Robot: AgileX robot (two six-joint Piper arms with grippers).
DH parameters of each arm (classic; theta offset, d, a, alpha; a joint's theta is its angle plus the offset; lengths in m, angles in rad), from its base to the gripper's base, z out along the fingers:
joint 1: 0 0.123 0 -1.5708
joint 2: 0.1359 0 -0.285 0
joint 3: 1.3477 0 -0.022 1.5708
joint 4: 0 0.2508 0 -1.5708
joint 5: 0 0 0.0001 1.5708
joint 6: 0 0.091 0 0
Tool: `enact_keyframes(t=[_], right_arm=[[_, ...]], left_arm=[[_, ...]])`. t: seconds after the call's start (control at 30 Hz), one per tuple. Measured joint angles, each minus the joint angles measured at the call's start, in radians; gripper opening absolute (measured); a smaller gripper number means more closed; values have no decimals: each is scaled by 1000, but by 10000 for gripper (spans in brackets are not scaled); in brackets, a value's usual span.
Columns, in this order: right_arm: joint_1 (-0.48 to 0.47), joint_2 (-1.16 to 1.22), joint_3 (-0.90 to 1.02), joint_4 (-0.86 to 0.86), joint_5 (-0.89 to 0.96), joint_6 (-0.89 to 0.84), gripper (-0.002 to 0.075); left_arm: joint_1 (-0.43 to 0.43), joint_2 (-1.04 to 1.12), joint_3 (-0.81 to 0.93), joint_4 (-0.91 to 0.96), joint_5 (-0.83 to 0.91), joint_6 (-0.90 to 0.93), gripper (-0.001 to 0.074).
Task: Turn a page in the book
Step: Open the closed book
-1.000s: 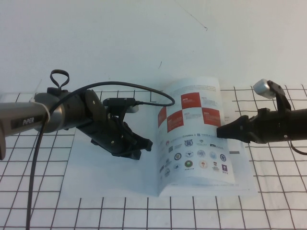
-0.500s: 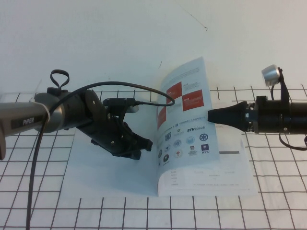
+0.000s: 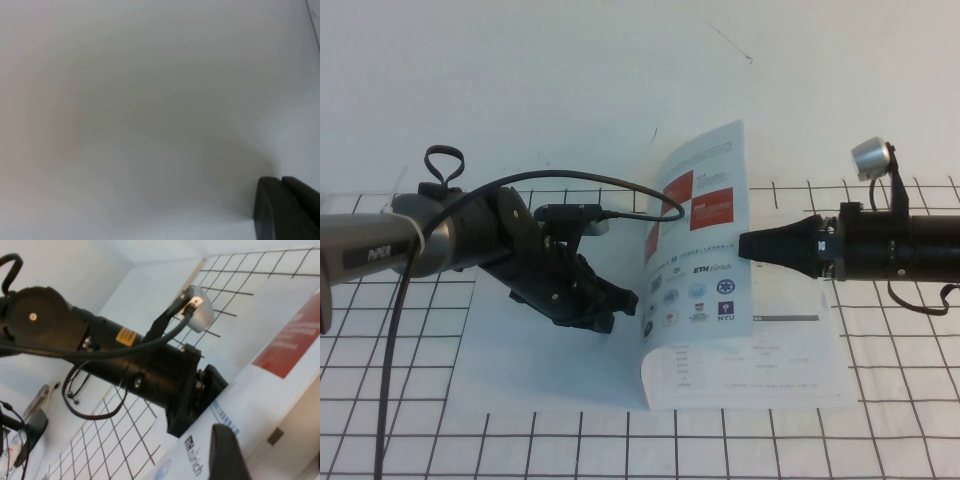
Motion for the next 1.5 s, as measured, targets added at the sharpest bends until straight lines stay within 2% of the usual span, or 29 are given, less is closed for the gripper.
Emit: enact_keyframes(t=[0.43,0.77,0.97,1.13,1.23,1.33,1.4,1.5], right_arm=[[33,0,-119,-2,9,15,379],[37,0,-129,-38,13,40,379],[57,0,-130,-43,13,44,379],[94,0,-139,-43,13,44,379],[101,0,-139,-43,13,44,379],[101,0,-139,-43,13,44,379],[101,0,-139,-43,13,44,379],[101,0,-139,-43,13,44,379]], left_arm=[[-2,-70,9,30,-28,0,-4],[-2,-335,11,85,-28,0,-3],[-23,-478,11,-6,21,79,-3],[-116,-540,11,-168,132,281,-3],[-232,-546,11,-166,165,321,-3],[-376,-529,11,-48,129,289,-3],[-457,-495,11,102,103,193,-3],[-515,-432,11,372,68,-22,-3]])
